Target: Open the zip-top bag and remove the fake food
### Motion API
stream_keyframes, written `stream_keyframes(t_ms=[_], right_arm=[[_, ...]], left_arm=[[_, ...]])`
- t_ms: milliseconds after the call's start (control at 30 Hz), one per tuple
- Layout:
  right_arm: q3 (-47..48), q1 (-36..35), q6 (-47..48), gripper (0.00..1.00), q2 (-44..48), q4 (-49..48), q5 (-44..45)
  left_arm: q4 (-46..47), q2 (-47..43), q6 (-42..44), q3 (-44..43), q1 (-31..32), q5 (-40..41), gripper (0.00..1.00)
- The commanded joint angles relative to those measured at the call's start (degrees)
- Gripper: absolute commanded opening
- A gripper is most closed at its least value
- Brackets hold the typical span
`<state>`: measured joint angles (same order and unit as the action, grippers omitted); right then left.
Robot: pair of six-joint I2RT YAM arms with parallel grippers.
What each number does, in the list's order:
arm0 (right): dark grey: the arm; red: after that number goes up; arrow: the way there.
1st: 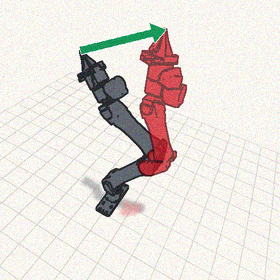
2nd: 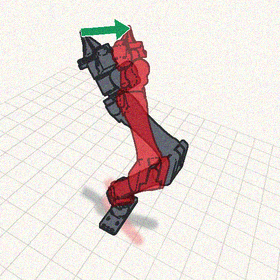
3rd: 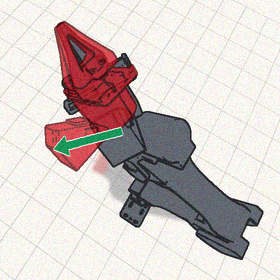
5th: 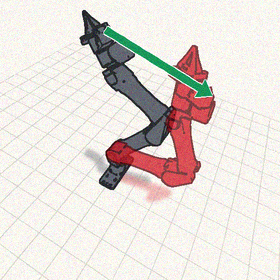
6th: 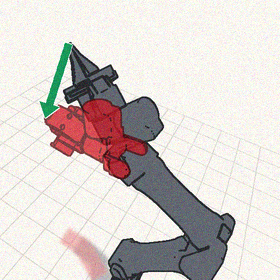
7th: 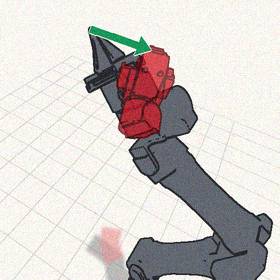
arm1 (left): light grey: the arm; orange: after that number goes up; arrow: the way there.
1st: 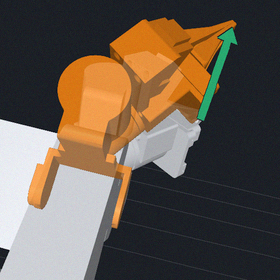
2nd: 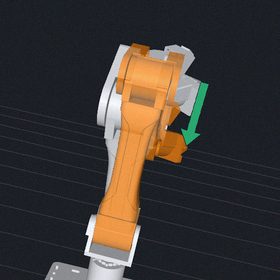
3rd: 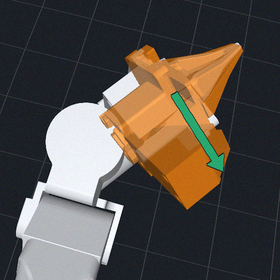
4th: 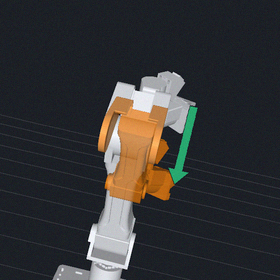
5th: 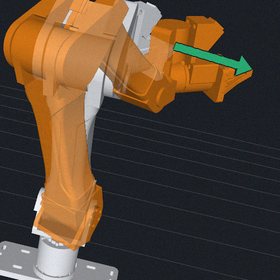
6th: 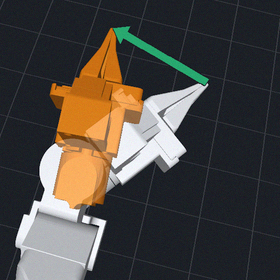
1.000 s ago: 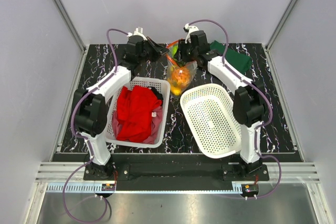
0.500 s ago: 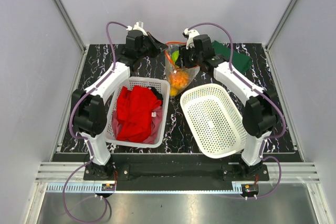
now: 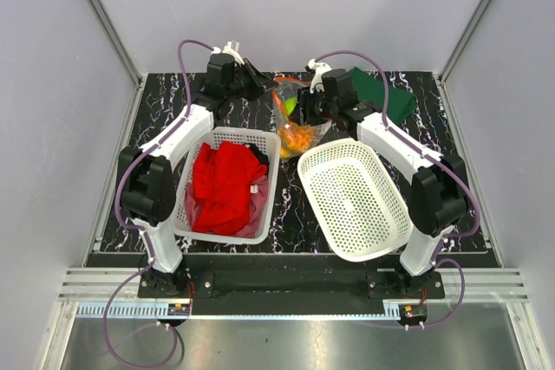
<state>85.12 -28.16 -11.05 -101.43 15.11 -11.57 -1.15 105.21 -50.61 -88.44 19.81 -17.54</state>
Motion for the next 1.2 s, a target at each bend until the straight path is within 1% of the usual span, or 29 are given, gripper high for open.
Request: stream_keyframes(t_ms=[0,200,367,500,633,733,767,833,900,933,1000,1100,1167], right_arm=[[1.2,-0.4,-1.0,0.17,-0.6,2.6,1.9],[1.4,-0.4,0.1,0.17,2.8,2.0,6.1],[8.7,-0.4,0.4,0.17,4.1,3.9,7.7],[14.0,-0.3,0.6,0.17,2.4,7.4,7.4],[14.3,-0.3,-0.9,0.16,2.8,7.5,6.0],[13.7,-0.3,-2.0,0.15,4.8,8.6,6.1],[13.2,-0.3,-2.3,0.15,7.1,10.4,6.4],[9.8,-0.3,-2.9,0.15,10.1,13.4,8.7],[6.8,-0.3,-5.6,0.14,14.8,16.3,10.9],[3.2,-0.3,-6.9,0.13,16.2,17.7,10.9],[-0.9,-0.3,-10.4,0.13,20.6,21.3,10.5],[-11.8,-0.4,-14.4,0.13,27.0,25.1,10.3],[-15.8,-0.5,-16.8,0.13,31.8,27.4,10.5]], left_arm=[[5.5,-1.4,-0.5,-0.2,-0.6,-2.4,0.00],[4.7,-1.0,0.1,-1.2,-0.7,-2.2,0.00],[4.9,-1.2,-0.5,-0.3,-0.6,-2.8,0.00],[5.5,-1.8,-1.1,0.0,-0.6,-3.6,0.00],[5.3,-2.2,-0.7,-0.1,-0.6,-3.8,0.00],[4.8,-2.7,-0.2,0.2,-0.6,-3.6,0.00],[4.1,-2.9,0.1,0.2,-0.6,-3.0,0.00],[3.6,-3.0,0.9,0.1,-0.7,-2.9,0.00],[3.6,-2.9,1.0,-0.1,-0.7,-3.0,0.00],[4.0,-2.9,0.7,0.0,-0.7,-3.2,0.00],[4.5,-2.6,0.4,-0.1,-0.7,-3.8,0.00],[4.8,-2.5,0.0,-0.3,-0.7,-4.4,0.00],[5.1,-2.6,0.0,-0.2,-0.7,-4.6,0.00]])
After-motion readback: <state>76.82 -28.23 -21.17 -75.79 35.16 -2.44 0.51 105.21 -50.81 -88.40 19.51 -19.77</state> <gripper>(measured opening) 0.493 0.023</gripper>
